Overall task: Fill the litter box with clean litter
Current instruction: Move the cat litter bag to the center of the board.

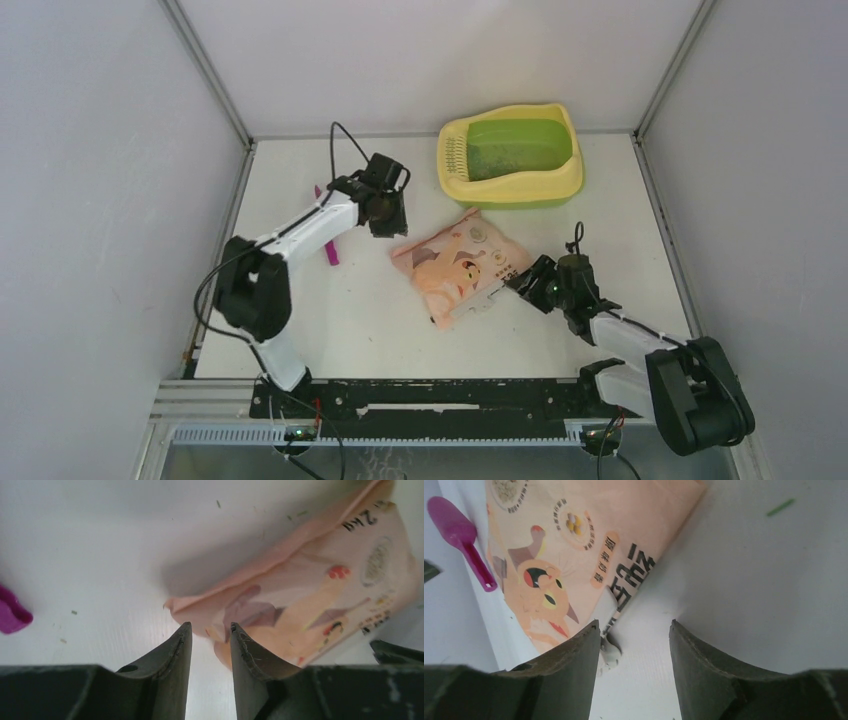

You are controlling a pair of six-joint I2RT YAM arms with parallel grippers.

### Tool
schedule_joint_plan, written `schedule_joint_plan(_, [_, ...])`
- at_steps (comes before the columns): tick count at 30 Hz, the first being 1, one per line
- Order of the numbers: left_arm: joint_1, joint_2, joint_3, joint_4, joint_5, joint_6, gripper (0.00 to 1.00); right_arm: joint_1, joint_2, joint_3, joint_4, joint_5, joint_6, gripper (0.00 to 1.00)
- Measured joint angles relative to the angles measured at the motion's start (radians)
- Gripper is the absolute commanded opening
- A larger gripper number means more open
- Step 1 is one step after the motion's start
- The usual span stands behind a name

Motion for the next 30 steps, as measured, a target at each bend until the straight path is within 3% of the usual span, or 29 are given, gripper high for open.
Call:
schedule_joint_plan(5, [0.013, 0.216, 0.097, -0.005, 0.003, 0.042, 0.36, 0.006, 0.095, 0.0, 0.135, -0.002, 0.034, 0.61])
schedule_joint_plan(9, [0.013, 0.299, 0.127, -0.005, 0.011, 0.061, 0.36, 0.01, 0.147, 0.003, 0.207, -0.002, 0.056, 0.61])
schedule_joint_plan(22, [-0.019, 0.341, 0.132, 0.038, 0.044, 0.111, 0.33, 0.111, 0.386, 0.064, 0.462, 0.021, 0.142, 0.54])
schedule_joint_plan(30, [-0.042, 0.341, 0.132, 0.041, 0.055, 0.121, 0.33, 0.139, 0.31, -0.052, 0.576, 0.047, 0.15, 0.59])
